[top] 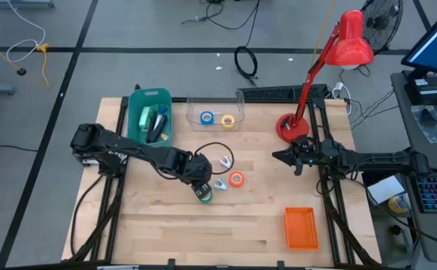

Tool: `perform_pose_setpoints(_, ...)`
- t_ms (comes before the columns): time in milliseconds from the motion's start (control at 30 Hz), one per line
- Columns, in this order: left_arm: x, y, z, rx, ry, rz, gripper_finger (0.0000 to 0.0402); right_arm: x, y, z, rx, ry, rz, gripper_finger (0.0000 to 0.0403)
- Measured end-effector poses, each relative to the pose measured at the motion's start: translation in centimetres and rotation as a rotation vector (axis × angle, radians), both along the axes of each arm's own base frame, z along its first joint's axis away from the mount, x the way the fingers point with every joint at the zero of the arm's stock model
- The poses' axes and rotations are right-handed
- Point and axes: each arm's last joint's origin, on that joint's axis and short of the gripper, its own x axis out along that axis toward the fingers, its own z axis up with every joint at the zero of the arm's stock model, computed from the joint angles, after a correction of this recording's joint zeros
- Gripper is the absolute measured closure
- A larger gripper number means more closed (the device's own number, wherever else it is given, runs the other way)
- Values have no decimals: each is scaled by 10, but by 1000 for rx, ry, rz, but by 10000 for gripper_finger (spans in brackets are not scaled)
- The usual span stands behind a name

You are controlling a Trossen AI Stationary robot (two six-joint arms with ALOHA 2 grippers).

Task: Pick and place Stapler, Stapler remover, tape
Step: Put the green tape into the transparent bin

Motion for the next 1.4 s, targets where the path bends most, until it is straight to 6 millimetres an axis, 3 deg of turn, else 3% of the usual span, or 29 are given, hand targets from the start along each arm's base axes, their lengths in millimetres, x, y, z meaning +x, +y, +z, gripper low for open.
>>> perform_pose_setpoints(200,-7,8,-29,-20,12,83,240,0,2,0,2,0,55,399)
perform_pose_setpoints(433,-2,3,-40,-52,-89,99,240,0,2,0,2,0,55,399)
perform_pose_setpoints(800,2,-14,-77,-111,59,16,240,0,2,0,2,-1,55,399)
perform_pose_setpoints(1200,5,-11,-95,-120,125,78,241,0,2,0,2,-2,55,399)
perform_pose_setpoints(1300,5,-12,-104,-127,169,82,254,0,2,0,2,-2,55,399)
perform_pose_setpoints(1400,5,-14,-108,-126,187,85,295,0,2,1,2,-8,55,399)
